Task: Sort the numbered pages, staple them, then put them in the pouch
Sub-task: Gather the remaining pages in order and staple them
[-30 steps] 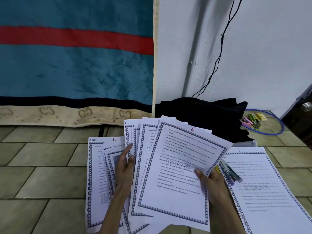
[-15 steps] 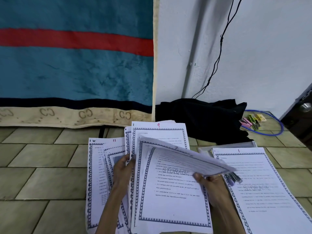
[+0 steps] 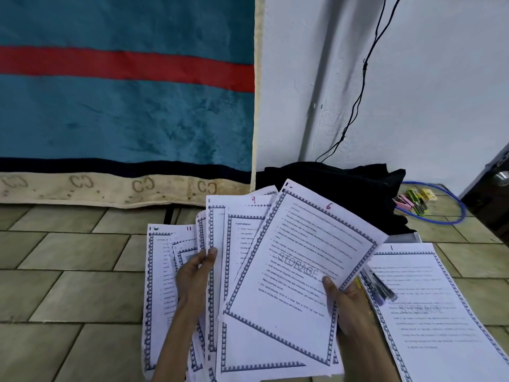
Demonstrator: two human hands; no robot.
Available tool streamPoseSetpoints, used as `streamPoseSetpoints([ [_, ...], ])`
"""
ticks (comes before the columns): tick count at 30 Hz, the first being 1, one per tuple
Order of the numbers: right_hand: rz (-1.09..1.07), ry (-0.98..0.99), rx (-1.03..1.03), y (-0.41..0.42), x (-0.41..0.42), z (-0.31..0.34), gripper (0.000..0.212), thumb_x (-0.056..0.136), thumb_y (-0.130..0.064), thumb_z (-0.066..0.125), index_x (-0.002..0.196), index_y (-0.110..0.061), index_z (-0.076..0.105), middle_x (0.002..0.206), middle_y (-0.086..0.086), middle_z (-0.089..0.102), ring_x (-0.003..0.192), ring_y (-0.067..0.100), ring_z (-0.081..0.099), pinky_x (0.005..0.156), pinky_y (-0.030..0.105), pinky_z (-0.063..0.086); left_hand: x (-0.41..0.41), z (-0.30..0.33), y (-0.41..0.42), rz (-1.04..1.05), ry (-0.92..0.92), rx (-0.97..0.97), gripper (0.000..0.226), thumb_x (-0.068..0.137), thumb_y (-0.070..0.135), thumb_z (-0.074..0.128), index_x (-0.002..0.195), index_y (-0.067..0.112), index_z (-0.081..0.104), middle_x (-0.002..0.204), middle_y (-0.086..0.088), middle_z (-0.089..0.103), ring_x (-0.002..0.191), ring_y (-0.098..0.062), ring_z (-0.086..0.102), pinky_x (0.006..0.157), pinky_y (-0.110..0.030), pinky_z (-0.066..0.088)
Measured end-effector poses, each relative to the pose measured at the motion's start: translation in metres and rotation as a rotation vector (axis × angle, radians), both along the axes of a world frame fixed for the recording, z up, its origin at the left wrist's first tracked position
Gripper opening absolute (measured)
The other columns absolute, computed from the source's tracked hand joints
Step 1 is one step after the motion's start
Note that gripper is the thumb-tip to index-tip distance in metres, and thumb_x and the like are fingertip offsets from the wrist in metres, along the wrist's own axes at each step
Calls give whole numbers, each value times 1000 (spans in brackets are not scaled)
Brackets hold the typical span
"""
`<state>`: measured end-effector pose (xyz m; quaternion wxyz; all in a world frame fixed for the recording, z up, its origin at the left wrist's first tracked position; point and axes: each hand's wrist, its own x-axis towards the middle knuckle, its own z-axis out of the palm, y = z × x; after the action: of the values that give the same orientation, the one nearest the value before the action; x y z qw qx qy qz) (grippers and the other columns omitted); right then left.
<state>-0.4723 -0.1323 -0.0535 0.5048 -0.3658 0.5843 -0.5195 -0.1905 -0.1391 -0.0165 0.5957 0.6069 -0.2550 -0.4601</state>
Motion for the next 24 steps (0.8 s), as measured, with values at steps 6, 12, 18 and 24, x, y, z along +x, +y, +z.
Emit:
streamPoseSetpoints([
  [6, 31, -42, 7, 1, -1, 0, 71, 43, -54, 87, 101, -17, 70, 104, 8, 73, 97, 27, 69, 88, 46, 52, -3, 3, 1, -157, -116, 18, 18, 78, 26, 71, 95, 20, 70, 96, 1, 71, 97, -19, 65, 96, -39, 49],
  [12, 59, -22, 38, -1, 1, 6, 25, 76, -7, 73, 100, -7, 69, 97, 10, 74, 86, 25, 72, 69, 32, 58, -7, 9, 1, -99, -96, 79, 17, 83, 37, 64, 82, 20, 67, 78, 3, 68, 78, -17, 63, 67, -24, 50],
  [18, 91, 5, 14, 0, 3, 13, 30, 76, 2, 70, 105, -6, 65, 102, 14, 72, 86, 24, 72, 65, 29, 57, -5, 7, 1, -87, 11, 138, 28, 83, 38, 64, 75, 12, 67, 90, -16, 71, 90, -35, 66, 84, -45, 54],
  [24, 89, 25, 40, 0, 8, 25, 21, 81, -7, 70, 102, -9, 69, 92, 4, 75, 75, 15, 72, 52, 18, 53, -6, 6, 2, -146, 49, 126, 21, 82, 41, 63, 86, 20, 67, 95, -9, 72, 90, -27, 67, 90, -43, 53],
])
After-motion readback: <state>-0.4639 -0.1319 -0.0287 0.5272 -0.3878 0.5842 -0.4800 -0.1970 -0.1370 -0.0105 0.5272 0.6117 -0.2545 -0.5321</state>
